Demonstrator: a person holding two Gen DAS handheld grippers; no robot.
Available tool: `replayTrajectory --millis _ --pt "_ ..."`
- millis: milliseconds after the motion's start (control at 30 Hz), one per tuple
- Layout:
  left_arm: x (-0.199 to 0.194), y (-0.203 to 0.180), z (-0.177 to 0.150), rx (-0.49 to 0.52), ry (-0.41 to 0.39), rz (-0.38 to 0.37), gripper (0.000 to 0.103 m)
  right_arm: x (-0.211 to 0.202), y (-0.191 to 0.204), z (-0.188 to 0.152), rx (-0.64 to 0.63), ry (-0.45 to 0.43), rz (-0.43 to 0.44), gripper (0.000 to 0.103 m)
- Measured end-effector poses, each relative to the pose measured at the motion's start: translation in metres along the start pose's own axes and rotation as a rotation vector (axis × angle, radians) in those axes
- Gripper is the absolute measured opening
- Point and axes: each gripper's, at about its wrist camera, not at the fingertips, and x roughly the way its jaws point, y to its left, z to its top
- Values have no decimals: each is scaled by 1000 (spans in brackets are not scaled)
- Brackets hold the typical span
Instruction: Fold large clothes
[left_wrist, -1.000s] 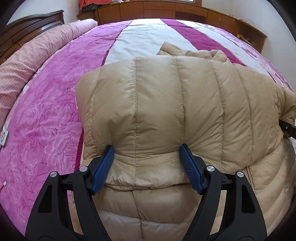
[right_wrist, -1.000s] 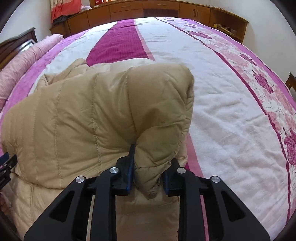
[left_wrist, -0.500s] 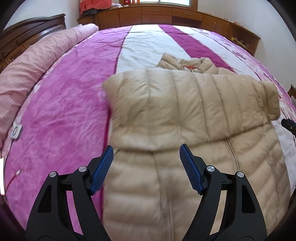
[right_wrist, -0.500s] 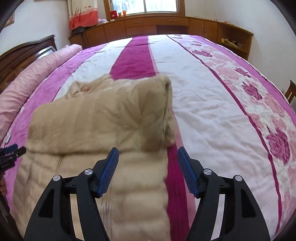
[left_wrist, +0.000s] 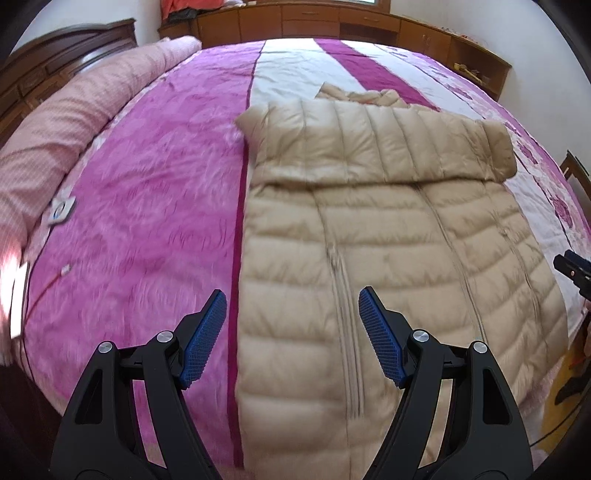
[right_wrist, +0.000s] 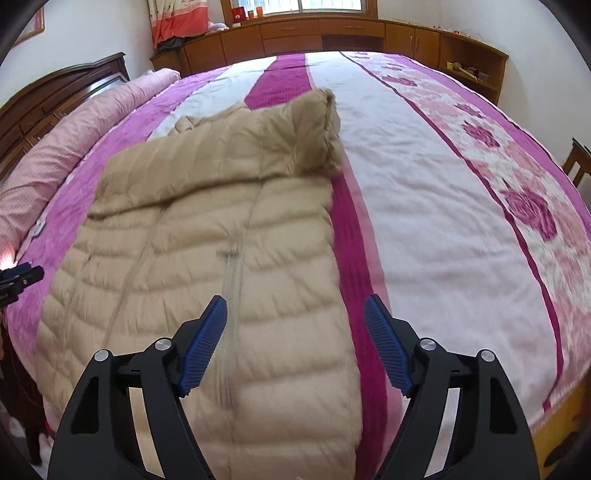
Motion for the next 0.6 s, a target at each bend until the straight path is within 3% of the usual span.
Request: replayTrajectory --millis 433,600 --pt "-10 27 -69 -102 102 8 74 -10 -20 -55 37 64 -68 79" --pt "-6 23 -83 -113 140 -47 74 -10 -20 -68 24 77 -48 79"
